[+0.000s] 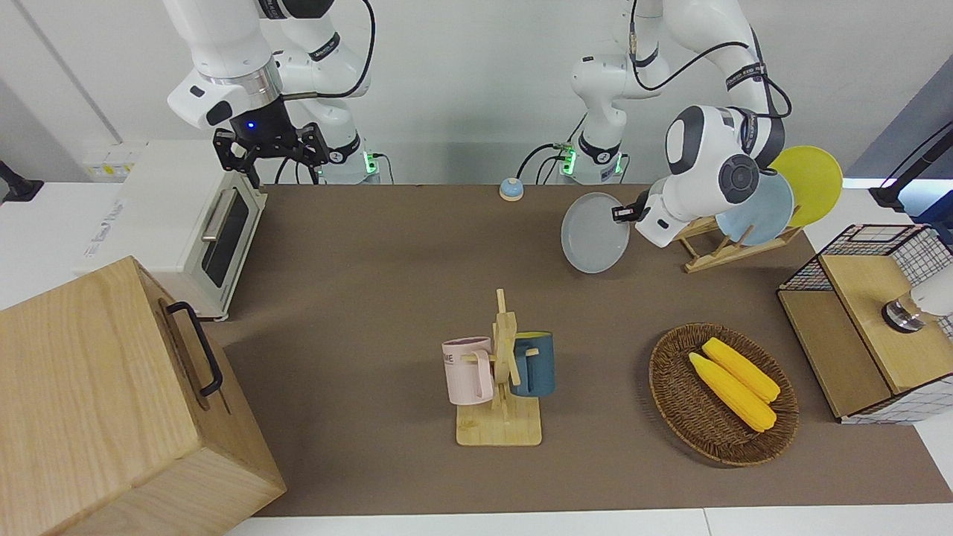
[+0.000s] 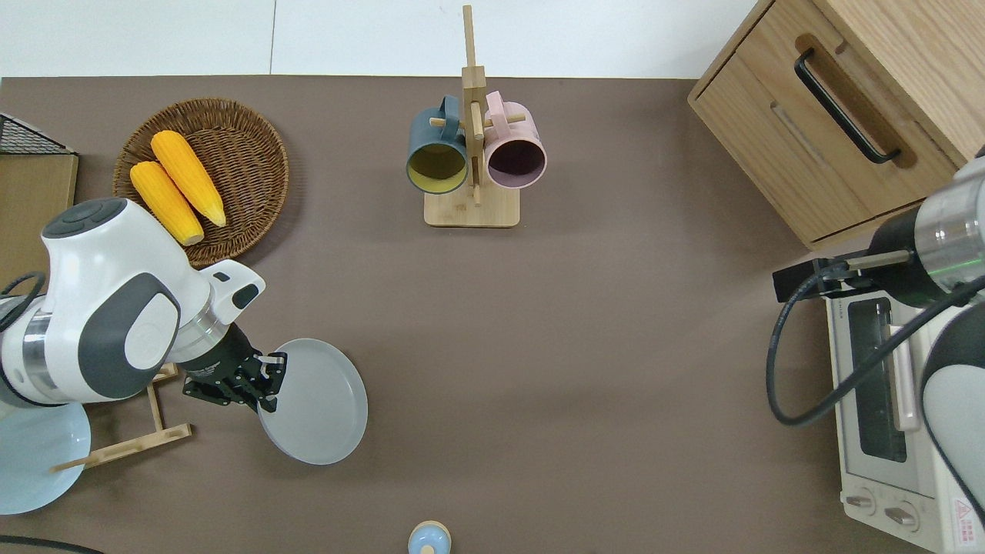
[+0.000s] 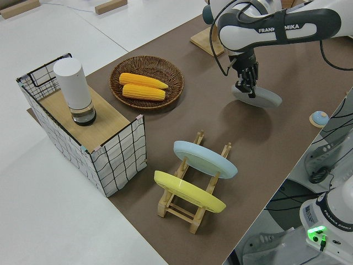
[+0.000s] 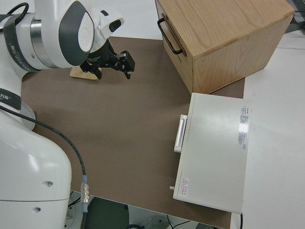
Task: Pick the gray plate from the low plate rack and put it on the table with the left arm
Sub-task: 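Carry the plate away from the rack and lower it onto the table, then open the left gripper and release the plate flat on the table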
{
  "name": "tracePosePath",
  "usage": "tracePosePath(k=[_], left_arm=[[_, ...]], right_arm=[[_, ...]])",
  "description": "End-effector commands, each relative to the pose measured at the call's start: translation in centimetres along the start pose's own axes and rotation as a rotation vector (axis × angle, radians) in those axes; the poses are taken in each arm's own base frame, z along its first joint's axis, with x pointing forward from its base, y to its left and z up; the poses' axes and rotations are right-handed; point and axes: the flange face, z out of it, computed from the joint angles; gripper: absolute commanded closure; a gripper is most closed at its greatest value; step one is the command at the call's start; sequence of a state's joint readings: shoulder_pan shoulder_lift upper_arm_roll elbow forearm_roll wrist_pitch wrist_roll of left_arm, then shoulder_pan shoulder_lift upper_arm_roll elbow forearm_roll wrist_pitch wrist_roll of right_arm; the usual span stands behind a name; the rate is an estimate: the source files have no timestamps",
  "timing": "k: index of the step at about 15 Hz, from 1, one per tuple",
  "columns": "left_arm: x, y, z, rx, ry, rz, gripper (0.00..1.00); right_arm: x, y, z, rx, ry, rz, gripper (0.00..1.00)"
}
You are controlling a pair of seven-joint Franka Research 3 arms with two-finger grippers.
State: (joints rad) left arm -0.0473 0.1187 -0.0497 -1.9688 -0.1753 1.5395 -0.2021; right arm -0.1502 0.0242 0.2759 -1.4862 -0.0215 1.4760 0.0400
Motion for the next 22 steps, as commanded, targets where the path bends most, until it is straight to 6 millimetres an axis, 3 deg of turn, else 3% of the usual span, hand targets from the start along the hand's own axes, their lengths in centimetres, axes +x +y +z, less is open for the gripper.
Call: tracePosePath(k=[1, 2, 3, 7, 8, 19, 22], left_arm=[[1.1, 1.0, 1.0, -0.002, 0.005, -0.009, 1.0], [1.2, 0.9, 1.1, -0.003, 0.007, -0.009, 1.0], [1.4, 1.0, 1.1, -0.004, 0.016, -0.008, 0.93], [2.4, 0.8, 1.3, -0.004, 0.045, -0.011, 0.45], [2.4, 0.8, 1.2, -0.006, 0.049, -0.012, 0.39], [2.3, 0.0, 0.6, 0.021, 0.064, -0.019, 0.31], [1.9, -0.1, -0.6, 0.028, 0.095, -0.014, 0.29]], right_arm=[[-0.2, 0.1, -0.4, -0.002, -0.002, 0.014, 0.017], [-0.2, 0.1, -0.4, -0.002, -0.004, 0.014, 0.017], [-0.2, 0.1, -0.4, -0.002, -0.002, 0.014, 0.017], [-0.2, 0.1, -0.4, -0.002, -0.001, 0.014, 0.017], [-0.2, 0.1, -0.4, -0.002, -0.002, 0.014, 0.017], [-0.2, 0.1, -0.4, -0.002, -0.004, 0.014, 0.017], [-0.2, 0.1, -0.4, -0.002, -0.004, 0.014, 0.017]])
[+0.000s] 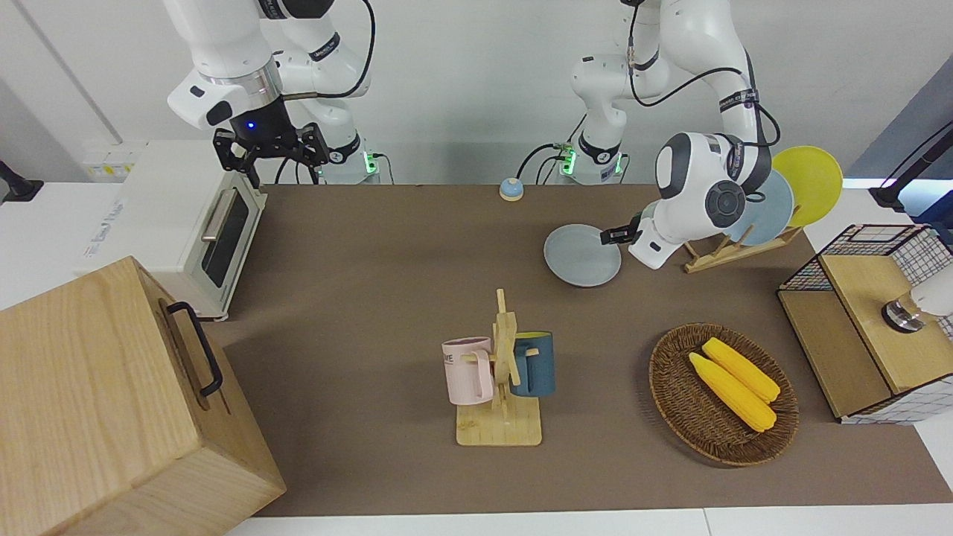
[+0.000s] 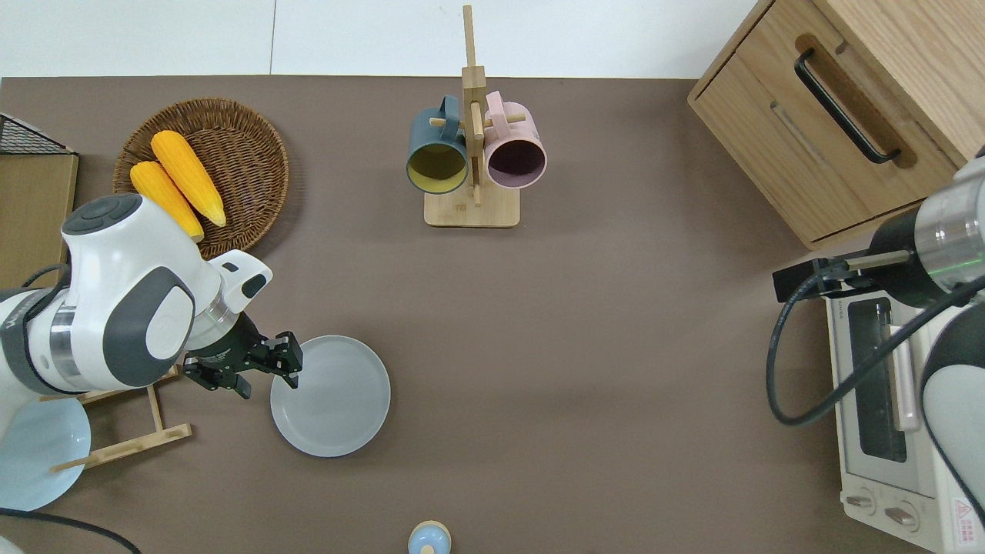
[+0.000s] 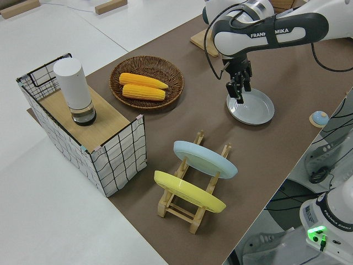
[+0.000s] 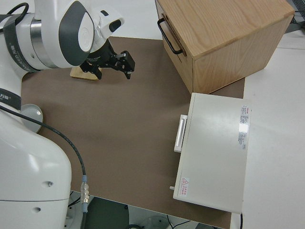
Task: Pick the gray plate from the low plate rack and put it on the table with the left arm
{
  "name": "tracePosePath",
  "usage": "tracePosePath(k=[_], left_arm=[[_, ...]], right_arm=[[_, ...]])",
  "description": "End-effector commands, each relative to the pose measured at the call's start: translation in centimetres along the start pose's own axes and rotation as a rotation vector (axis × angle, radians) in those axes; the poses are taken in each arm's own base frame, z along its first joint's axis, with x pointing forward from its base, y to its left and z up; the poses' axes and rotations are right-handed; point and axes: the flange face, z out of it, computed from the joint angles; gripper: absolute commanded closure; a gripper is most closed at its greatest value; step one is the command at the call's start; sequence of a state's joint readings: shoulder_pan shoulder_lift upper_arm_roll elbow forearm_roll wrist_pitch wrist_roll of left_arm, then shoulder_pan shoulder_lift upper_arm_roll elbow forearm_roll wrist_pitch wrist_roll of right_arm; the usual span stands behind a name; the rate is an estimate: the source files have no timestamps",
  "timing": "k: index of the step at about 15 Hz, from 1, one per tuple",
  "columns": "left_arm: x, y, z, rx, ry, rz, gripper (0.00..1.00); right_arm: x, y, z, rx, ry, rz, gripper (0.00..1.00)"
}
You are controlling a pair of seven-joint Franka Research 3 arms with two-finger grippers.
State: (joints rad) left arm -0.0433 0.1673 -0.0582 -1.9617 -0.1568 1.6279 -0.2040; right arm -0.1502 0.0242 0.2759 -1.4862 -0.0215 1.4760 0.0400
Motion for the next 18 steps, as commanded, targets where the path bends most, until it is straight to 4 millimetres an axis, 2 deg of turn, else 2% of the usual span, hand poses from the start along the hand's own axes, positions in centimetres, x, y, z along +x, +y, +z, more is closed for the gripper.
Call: tracePosePath(k=[1, 3, 4, 5, 6, 12, 15, 18], left_arm=[[-0.5, -0.5, -2.8, 0.026, 0.074, -0.008, 0.27], [-0.4, -0.8, -4.7, 0.037, 0.121, 0.0, 0.2], [-0.3, -1.0, -5.0, 0.055, 0.139, -0.002, 0.15], [-0.4, -0.9, -5.8, 0.068, 0.182, -0.004, 0.05], [-0.6, -0.9, -6.6, 0.076, 0.22, -0.002, 0.02], [-2.6, -1.1, -11.2, 0.112, 0.334, -0.003, 0.01], [-4.4, -1.1, -13.8, 0.115, 0.378, -0.031, 0.01], [-6.2, -1.4, -15.7, 0.109, 0.398, -0.039, 0.01]], right_arm=[[-0.2, 0.1, -0.4, -0.002, -0.002, 0.014, 0.017], [-0.2, 0.1, -0.4, -0.001, -0.002, 0.014, 0.017], [-0.2, 0.1, -0.4, -0.002, -0.002, 0.014, 0.017], [-0.2, 0.1, -0.4, -0.002, -0.004, 0.014, 0.017], [-0.2, 0.1, -0.4, -0.002, -0.002, 0.014, 0.017], [-0.2, 0.1, -0.4, -0.002, -0.002, 0.014, 0.017], [-0.2, 0.1, -0.4, -0.002, -0.002, 0.014, 0.017], [-0.2, 0.1, -0.4, -0.002, -0.001, 0.014, 0.017]])
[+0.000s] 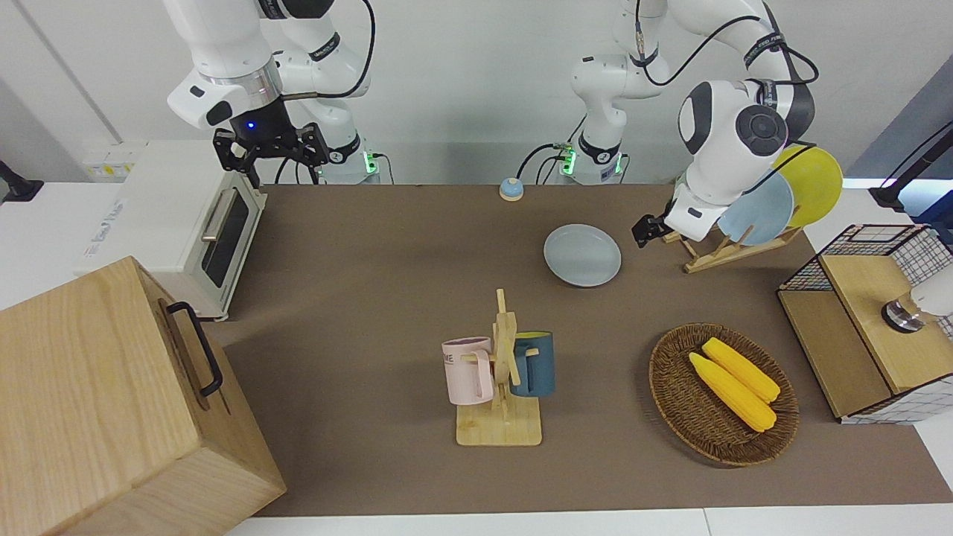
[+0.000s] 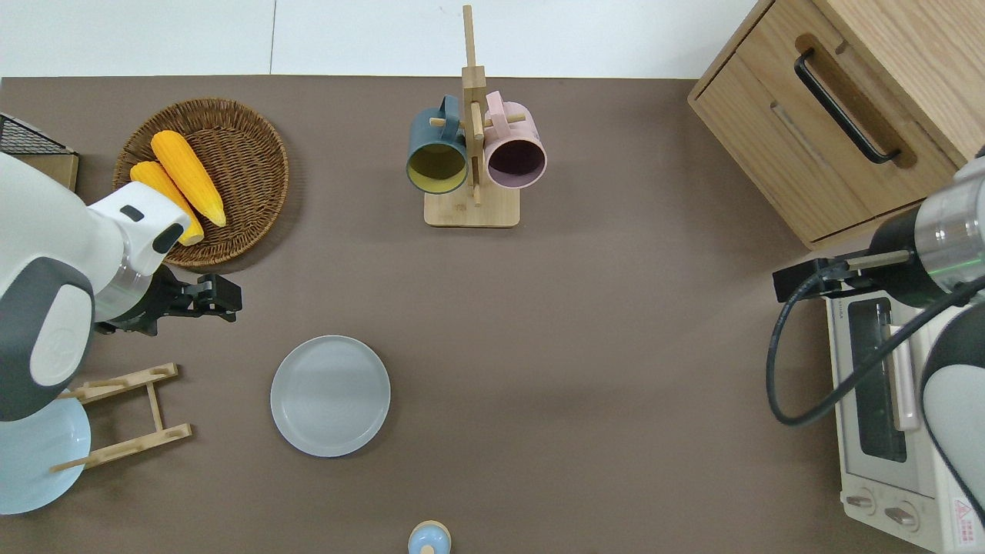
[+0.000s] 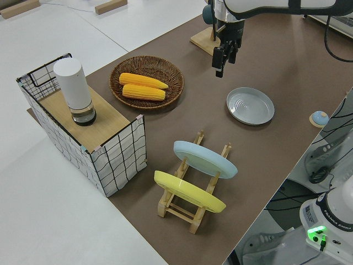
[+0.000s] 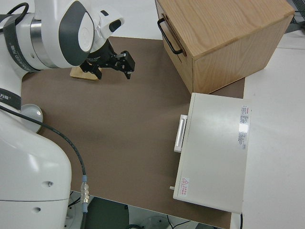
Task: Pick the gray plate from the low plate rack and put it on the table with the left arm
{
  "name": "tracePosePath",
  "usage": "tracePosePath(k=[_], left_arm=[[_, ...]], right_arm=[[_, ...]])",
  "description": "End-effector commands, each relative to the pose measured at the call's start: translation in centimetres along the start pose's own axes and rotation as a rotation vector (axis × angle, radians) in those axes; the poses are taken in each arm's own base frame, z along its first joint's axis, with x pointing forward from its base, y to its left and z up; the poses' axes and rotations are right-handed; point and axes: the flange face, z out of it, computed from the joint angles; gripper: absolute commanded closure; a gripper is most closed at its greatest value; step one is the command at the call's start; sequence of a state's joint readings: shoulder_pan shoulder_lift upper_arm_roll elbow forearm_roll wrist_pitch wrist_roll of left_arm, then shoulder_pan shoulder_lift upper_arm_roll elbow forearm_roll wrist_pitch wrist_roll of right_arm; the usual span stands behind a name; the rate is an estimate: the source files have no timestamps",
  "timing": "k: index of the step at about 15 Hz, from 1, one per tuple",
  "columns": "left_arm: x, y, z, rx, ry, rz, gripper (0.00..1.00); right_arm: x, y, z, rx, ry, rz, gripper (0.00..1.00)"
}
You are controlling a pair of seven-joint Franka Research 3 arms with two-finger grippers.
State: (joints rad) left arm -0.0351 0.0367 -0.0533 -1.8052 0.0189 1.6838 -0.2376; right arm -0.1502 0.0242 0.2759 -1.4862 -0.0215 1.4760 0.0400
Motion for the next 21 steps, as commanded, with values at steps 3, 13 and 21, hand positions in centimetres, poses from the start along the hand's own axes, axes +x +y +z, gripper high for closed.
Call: tracePosePath(k=[3, 13, 21], left_arm=[[-2.1, -1.2, -4.4, 0.01, 0.062, -0.034, 0.01], [-4.8, -2.9, -9.5, -0.018, 0.113, -0.06, 0.01], [-5.6, -2.9, -9.8, -0.051, 0.121, -0.08, 0.01]], right_arm=[[-0.2, 0.1, -0.4, -0.001, -0.002, 0.014, 0.017], [-0.2, 0.1, -0.4, -0.002, -0.002, 0.014, 0.017], [-0.2, 0.1, -0.4, -0.002, -0.002, 0.014, 0.017]])
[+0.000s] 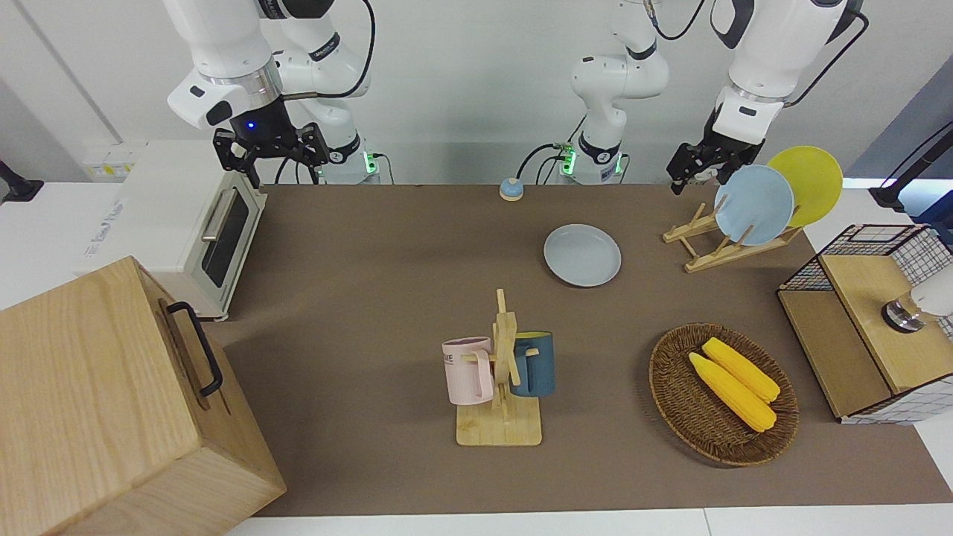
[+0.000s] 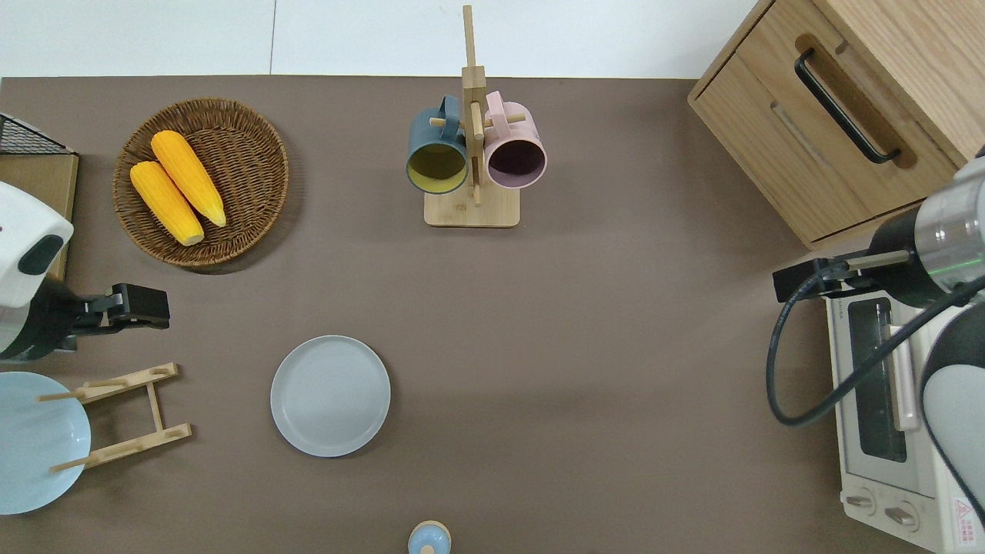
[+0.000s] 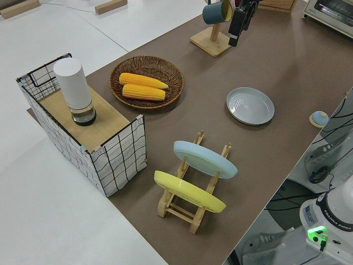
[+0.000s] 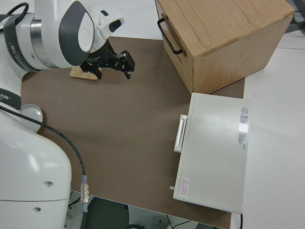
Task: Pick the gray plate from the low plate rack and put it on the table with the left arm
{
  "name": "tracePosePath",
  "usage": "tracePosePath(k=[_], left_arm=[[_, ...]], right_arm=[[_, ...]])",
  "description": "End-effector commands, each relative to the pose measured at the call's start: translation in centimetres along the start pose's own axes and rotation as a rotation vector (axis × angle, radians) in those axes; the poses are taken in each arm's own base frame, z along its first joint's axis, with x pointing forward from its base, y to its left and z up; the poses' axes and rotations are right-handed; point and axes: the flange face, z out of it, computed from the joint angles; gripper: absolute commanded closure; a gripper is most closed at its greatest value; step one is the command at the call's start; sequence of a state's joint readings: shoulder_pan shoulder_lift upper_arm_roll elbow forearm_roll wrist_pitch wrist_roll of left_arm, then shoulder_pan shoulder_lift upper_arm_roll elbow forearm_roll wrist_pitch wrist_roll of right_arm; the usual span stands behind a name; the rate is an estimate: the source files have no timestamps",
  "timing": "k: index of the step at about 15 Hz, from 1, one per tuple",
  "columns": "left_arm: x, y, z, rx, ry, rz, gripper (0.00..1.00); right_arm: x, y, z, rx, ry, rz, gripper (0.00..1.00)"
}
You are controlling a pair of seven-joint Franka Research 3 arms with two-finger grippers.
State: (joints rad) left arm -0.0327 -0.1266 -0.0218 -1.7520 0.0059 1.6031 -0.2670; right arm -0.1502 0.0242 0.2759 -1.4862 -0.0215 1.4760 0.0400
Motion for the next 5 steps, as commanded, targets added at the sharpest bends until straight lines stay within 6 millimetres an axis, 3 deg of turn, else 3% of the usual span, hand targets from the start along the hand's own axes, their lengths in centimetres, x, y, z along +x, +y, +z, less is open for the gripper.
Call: tracePosePath(k=[1, 5], left_arm=[[-0.49, 0.15, -0.03, -0.003, -0.006, -0.018, 0.01], [-0.39, -0.07, 0.05, -0.003, -0.008, -0.024, 0.01]], right_arm=[[-0.25, 0.11, -0.43, -0.002, -0.002, 0.014, 0.017], [-0.25, 0.11, -0.43, -0.002, -0.002, 0.014, 0.017]])
